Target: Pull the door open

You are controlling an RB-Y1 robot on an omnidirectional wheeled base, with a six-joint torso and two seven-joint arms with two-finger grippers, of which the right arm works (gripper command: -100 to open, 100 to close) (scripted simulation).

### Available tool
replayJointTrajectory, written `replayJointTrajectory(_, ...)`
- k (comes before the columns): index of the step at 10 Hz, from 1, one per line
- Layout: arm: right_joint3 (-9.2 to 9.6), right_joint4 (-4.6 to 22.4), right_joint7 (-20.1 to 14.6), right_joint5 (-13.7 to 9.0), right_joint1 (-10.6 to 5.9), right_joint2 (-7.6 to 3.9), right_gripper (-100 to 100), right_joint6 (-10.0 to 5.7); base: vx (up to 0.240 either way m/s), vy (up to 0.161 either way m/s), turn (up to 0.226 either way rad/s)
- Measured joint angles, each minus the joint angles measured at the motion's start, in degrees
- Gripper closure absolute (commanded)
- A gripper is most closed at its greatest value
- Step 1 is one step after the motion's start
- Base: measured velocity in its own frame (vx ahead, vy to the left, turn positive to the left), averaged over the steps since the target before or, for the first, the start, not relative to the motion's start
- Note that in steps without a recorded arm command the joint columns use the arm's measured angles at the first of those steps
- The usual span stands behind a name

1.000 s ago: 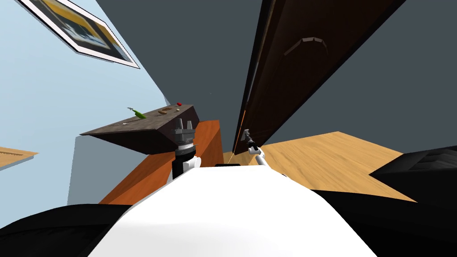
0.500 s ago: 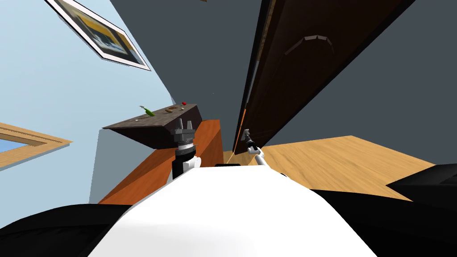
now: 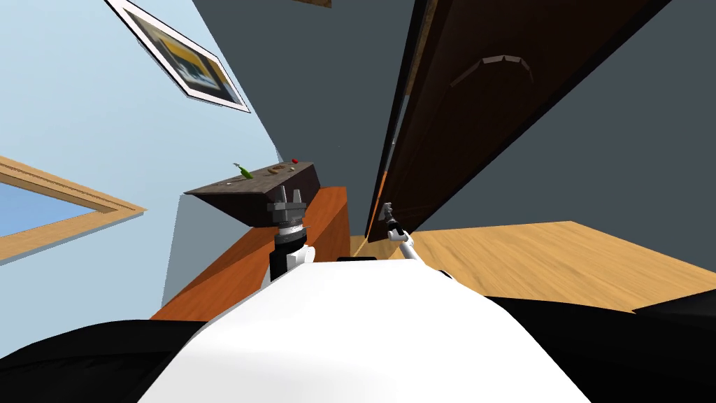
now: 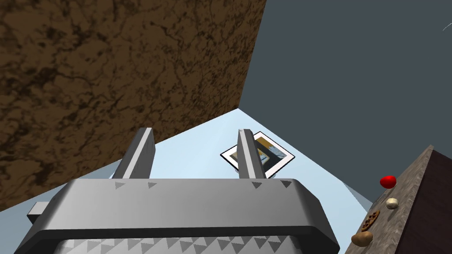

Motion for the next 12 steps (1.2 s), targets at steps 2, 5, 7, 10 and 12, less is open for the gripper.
replayJointTrajectory(2,0.65,-0.2,-3.1,-1.4,0.06,-0.66,100,-0.2,-0.055,-0.055,0.073)
replayJointTrajectory(5,0.72,-0.6,-6.6,-3.2,0.24,-0.17,100,-0.7,-0.054,-0.052,0.106)
replayJointTrajectory(7,1.19,-0.2,-9.2,-4.4,-0.12,-0.63,100,-0.96,-0.049,-0.037,0.073)
replayJointTrajectory(10,1.67,0.8,-13.4,-6.6,-0.73,-1.08,100,-2.53,-0.066,-0.048,0.101)
replayJointTrajectory(12,1.9,1.1,-16.5,-8.4,-1.12,-1.2,100,-2.75,-0.071,-0.08,0.154)
